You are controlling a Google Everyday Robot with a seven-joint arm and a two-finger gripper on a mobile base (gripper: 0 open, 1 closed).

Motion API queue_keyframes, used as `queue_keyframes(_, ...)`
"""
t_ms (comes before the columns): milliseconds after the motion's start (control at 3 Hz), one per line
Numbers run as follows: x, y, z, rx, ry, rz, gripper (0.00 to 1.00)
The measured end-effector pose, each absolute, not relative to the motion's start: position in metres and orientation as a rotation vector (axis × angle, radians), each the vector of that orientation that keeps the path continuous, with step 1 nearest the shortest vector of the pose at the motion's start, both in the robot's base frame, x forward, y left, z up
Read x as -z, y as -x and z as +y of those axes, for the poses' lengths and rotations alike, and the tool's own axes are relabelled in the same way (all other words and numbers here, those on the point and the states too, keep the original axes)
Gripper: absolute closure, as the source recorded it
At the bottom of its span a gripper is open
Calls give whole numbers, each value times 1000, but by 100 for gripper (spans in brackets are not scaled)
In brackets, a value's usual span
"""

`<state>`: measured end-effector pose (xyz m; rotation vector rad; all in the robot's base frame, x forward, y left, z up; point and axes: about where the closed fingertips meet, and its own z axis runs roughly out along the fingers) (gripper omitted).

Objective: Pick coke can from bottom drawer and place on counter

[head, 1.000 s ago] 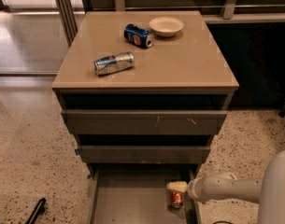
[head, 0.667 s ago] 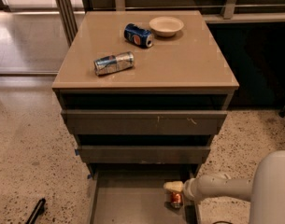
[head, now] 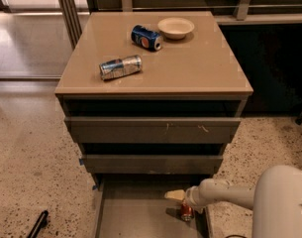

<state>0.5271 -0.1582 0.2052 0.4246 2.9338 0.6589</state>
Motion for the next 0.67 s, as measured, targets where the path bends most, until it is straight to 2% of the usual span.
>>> queue_keyframes(667, -171, -540, -157, -673, -432, 2964, 0)
